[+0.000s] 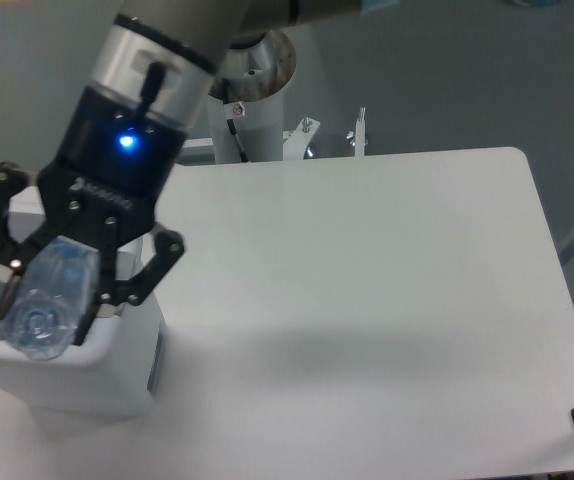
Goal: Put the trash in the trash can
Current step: 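Lower the bottle into the bin and open the gripper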
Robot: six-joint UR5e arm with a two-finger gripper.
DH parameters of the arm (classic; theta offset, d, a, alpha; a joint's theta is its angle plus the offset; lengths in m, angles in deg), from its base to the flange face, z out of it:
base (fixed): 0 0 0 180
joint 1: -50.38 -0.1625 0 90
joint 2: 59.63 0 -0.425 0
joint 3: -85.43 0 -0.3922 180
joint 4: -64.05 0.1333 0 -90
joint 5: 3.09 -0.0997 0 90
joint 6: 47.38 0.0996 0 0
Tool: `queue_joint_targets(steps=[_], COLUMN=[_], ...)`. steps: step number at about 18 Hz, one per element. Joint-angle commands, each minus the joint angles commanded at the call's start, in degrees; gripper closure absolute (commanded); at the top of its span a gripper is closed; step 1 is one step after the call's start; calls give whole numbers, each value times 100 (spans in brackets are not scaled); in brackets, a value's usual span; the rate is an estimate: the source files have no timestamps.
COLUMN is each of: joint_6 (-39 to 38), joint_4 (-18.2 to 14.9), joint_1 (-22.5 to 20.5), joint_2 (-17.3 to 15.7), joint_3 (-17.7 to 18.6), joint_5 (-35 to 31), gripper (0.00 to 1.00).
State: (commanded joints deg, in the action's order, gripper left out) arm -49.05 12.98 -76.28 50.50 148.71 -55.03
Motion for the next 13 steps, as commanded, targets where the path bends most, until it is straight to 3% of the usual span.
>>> queue_joint_targets(steps=[3,7,13], joint_6=[53,211,430], joint_4=[18,290,299], joint_1=[105,281,395], joint_2=[123,264,229], joint_3=[9,105,413], joint_5=[-26,-61,-88], gripper=[58,58,54])
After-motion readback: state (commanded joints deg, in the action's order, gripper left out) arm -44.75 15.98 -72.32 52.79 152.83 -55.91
